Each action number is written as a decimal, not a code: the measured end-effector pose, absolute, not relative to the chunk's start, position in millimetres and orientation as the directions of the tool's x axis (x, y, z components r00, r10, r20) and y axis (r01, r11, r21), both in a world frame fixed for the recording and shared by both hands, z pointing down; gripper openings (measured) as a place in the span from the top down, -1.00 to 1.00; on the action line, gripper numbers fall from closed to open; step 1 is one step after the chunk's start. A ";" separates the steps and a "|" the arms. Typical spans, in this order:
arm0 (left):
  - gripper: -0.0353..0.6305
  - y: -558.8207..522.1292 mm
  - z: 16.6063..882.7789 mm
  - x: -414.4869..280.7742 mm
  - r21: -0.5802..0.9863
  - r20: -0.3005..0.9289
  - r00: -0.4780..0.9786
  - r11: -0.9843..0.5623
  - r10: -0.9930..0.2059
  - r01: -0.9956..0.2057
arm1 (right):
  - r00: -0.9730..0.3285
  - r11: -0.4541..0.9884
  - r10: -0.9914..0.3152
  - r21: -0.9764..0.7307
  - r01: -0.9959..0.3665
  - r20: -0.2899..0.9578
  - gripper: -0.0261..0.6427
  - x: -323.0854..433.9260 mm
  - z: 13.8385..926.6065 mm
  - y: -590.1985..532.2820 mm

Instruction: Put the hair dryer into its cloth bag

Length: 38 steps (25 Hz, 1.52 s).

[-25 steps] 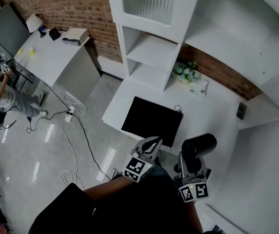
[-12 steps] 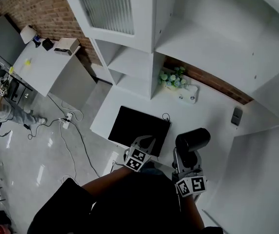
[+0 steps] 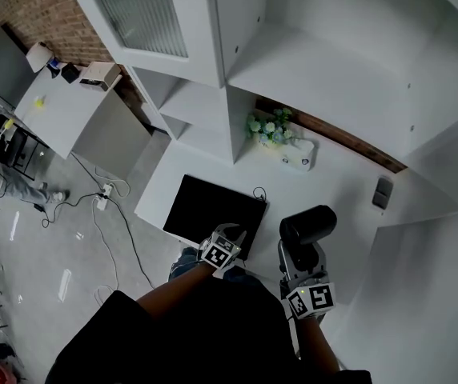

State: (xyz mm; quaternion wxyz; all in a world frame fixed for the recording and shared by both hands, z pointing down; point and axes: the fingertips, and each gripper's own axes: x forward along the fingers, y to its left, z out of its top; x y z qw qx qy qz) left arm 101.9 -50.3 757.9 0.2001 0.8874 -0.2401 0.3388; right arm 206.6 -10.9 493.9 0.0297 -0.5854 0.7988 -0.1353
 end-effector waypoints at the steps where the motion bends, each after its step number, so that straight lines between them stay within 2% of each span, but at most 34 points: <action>1: 0.70 -50.6 761.2 106.2 0.201 0.704 0.656 -0.809 -0.274 -0.553 | -0.308 0.272 -0.945 -0.259 -0.927 0.112 0.22 208.7 495.8 -11.5; 5: 0.54 -52.5 781.8 118.1 0.213 0.740 0.639 -0.829 -0.209 -0.518 | -0.279 0.230 -0.952 -0.303 -0.925 0.128 0.22 211.9 506.2 -11.1; 13: 0.51 -41.3 825.8 123.3 0.237 0.820 0.563 -0.837 -0.099 -0.493 | -0.222 0.160 -0.962 -0.326 -0.932 0.159 0.22 220.2 515.7 6.8; 16: 0.51 -46.7 833.5 122.6 0.192 0.829 0.544 -0.845 -0.132 -0.498 | -0.205 0.142 -0.964 -0.320 -0.937 0.170 0.22 230.2 522.5 12.4; 18: 0.67 -49.2 836.2 121.5 0.142 0.849 0.506 -0.858 -0.150 -0.493 | -0.188 0.129 -0.966 -0.299 -0.946 0.179 0.22 238.2 526.7 16.6; 23: 0.74 -50.4 839.4 119.0 0.137 0.872 0.474 -0.868 -0.123 -0.477 | -0.169 0.113 -0.965 -0.264 -0.958 0.199 0.22 250.0 533.9 21.6; 29: 0.77 -50.0 817.9 117.8 0.132 0.849 0.507 -0.868 -0.151 -0.479 | -0.184 0.131 -0.962 -0.251 -0.959 0.200 0.22 243.8 532.5 20.6; 33: 0.77 -51.1 803.8 113.6 0.209 0.819 0.554 -0.825 -0.145 -0.525 | -0.202 0.141 -0.956 -0.270 -0.952 0.213 0.22 234.1 540.1 18.6; 38: 0.80 -60.7 775.2 109.3 0.233 0.760 0.617 -0.799 -0.206 -0.554 | -0.240 0.176 -0.944 -0.270 -0.947 0.227 0.22 222.7 550.4 16.4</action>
